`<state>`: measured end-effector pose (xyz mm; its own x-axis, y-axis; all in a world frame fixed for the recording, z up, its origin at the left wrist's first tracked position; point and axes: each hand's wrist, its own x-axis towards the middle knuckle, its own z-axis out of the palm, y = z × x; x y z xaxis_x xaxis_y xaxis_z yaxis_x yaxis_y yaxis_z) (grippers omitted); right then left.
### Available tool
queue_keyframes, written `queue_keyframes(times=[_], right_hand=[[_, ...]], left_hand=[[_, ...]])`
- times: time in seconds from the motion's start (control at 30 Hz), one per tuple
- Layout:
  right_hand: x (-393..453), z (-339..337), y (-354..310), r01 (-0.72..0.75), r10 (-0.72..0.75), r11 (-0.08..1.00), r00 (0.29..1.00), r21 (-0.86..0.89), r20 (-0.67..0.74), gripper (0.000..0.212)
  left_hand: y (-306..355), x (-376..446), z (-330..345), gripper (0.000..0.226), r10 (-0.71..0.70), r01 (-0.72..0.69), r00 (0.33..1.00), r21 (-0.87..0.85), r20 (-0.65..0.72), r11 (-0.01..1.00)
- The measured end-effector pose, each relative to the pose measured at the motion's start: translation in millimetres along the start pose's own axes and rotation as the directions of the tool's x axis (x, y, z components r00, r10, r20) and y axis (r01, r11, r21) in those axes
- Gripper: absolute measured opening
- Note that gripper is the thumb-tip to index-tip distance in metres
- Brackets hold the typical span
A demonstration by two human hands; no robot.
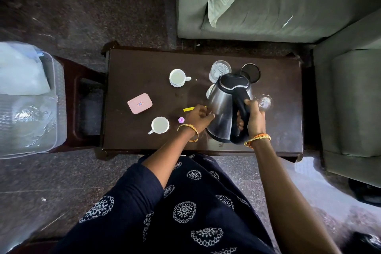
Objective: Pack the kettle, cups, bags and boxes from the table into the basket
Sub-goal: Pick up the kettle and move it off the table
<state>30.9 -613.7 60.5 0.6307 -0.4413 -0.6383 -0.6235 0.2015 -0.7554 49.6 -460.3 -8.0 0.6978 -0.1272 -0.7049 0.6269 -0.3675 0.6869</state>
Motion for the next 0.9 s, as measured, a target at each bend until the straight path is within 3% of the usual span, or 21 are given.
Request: queue_keyframes(times=[0.17,0.33,0.47,0.6,0.67,0.73,0.8,0.83,0.87,0.9], right_hand=[[-31,34,2,0.059,-0.061,0.998,0.993,0.021,0.104,0.037],[-67,105,-1,0.096,-0.075,0.993,0.960,-0.067,0.268,0.042],[-102,184,-9,0.102,-0.051,0.989,0.917,-0.109,0.395,0.048],[-142,271,-11,0.112,-0.045,0.989,0.846,-0.095,0.532,0.049],[-162,314,-8,0.147,-0.062,0.985,0.792,-0.091,0.607,0.048],[-182,359,-1,0.188,-0.078,0.978,0.725,-0.087,0.685,0.047],[-199,404,11,0.227,-0.082,0.969,0.665,-0.096,0.743,0.048],[-205,423,16,0.233,-0.078,0.968,0.642,-0.097,0.763,0.048],[-210,443,24,0.236,-0.069,0.966,0.619,-0.102,0.782,0.047],[-214,463,32,0.240,-0.058,0.965,0.597,-0.110,0.800,0.046]], left_hand=[[-15,-13,-38,0.027,-0.034,0.023,0.996,-0.129,-0.088,0.991],[-43,-38,-104,0.011,-0.118,0.006,0.955,-0.380,-0.272,0.925],[-72,-65,-173,0.009,-0.262,-0.029,0.868,-0.571,-0.421,0.820],[-100,-94,-245,0.011,-0.372,-0.153,0.759,-0.702,-0.534,0.696],[-116,-104,-281,0.003,-0.423,-0.202,0.689,-0.717,-0.588,0.667],[-140,-110,-316,0.012,-0.502,-0.236,0.524,-0.684,-0.688,0.690],[-172,-112,-349,0.035,-0.571,-0.068,0.282,-0.610,-0.771,0.790],[-187,-113,-361,0.049,-0.618,0.077,0.204,-0.617,-0.759,0.783],[-204,-114,-372,0.064,-0.695,0.175,0.177,-0.673,-0.697,0.719],[-219,-112,-381,0.076,-0.772,0.226,0.198,-0.738,-0.605,0.636]])
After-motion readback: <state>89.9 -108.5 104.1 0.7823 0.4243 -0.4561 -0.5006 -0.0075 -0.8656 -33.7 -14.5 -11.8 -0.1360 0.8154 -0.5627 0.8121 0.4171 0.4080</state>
